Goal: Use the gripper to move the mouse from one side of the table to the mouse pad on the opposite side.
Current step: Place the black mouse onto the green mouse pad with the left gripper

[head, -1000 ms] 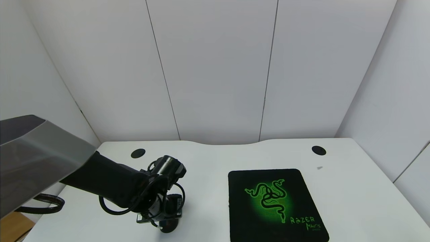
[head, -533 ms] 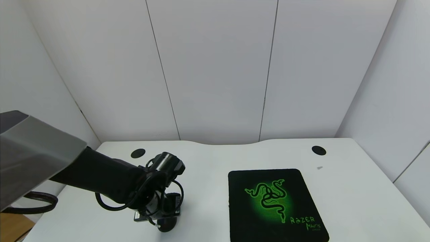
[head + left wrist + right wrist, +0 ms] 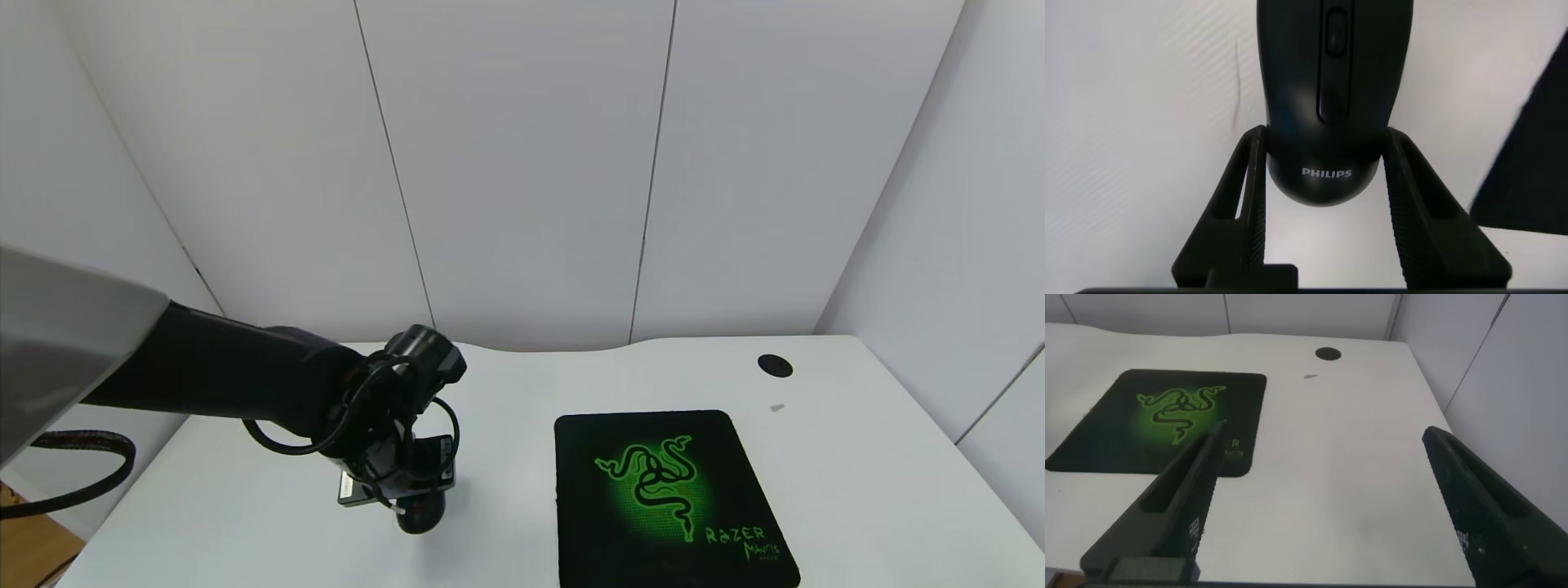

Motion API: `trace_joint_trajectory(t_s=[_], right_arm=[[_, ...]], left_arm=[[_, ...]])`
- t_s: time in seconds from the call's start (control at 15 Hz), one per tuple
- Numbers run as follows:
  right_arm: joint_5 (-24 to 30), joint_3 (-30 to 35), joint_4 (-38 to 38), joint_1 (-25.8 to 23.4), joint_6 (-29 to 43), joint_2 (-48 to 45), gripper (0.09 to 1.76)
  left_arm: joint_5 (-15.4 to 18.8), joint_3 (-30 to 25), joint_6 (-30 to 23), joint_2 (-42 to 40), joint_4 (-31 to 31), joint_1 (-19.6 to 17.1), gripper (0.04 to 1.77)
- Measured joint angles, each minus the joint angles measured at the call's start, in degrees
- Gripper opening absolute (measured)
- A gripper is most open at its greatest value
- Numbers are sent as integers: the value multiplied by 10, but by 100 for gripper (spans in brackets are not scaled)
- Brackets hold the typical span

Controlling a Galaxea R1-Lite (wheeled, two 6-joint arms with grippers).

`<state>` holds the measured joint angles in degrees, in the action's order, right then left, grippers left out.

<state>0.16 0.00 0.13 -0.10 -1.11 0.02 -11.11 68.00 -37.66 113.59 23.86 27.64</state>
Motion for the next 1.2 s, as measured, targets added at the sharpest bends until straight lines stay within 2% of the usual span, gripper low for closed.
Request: trace_joint_trajectory(t_s=[0.2, 0.53, 1.2], right_arm=[[0, 0, 0, 0, 0, 0, 171], [0, 0, 0, 0, 0, 0, 171], [0, 0, 0, 0, 0, 0, 171]], left_arm=[[0, 41, -39, 2, 28, 37, 90], [-2, 127, -68, 19, 86, 92, 90], [-8, 350, -132, 136, 206, 173, 90]])
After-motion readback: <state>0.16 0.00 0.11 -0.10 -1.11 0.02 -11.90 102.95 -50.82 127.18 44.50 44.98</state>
